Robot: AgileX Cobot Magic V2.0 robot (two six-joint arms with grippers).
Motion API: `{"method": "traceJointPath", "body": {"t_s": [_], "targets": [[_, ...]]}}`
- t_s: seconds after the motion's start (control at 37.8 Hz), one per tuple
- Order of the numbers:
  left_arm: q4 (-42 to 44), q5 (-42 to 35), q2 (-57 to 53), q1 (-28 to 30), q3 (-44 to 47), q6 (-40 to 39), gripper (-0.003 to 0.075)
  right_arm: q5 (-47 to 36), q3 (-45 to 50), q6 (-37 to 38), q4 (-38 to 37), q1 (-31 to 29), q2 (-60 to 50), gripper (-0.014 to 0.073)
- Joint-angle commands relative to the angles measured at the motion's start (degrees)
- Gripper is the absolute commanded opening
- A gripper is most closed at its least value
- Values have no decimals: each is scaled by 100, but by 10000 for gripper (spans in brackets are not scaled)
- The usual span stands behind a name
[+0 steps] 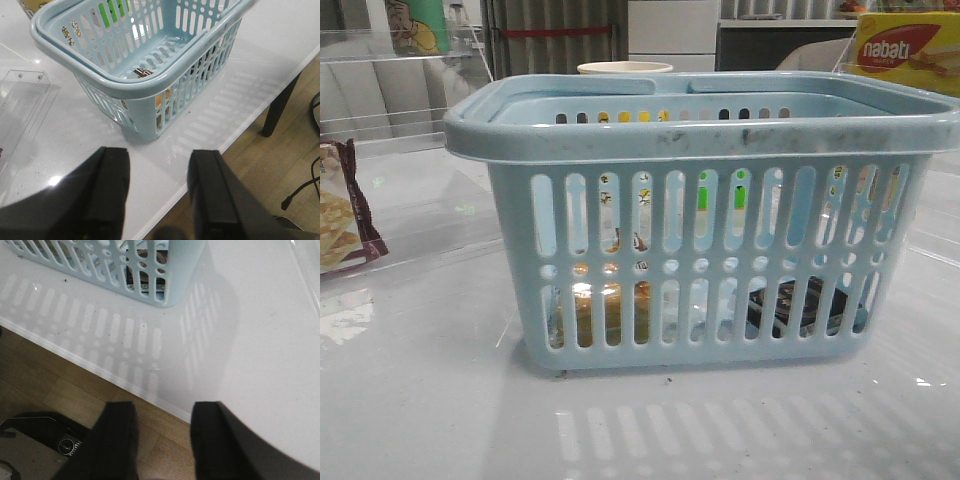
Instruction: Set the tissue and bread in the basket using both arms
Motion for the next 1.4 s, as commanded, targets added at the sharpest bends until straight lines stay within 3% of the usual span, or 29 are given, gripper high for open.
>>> {"method": "traceJointPath", "body": {"t_s": [0.0,0.13,0.19,0.74,0.95,1.37], "targets": [[-49,-452,4,-56,-154,-68,225,-373,-154,9,-74,-6,11,208],[-49,-440,4,-56,-154,-68,122,-357,-154,9,-74,-6,11,52],[-49,-440,4,-56,-154,-68,88,-312,-154,9,-74,-6,11,59],[5,-429,-236,53,-140,-6,91,-300,-154,9,-74,-6,11,57],[329,-1104,-1059,1032,586,-5,91,-293,-154,9,-74,-6,11,57],[238,-4041,-3012,3382,3674,-5,91,-293,-154,9,-74,-6,11,57]]}}
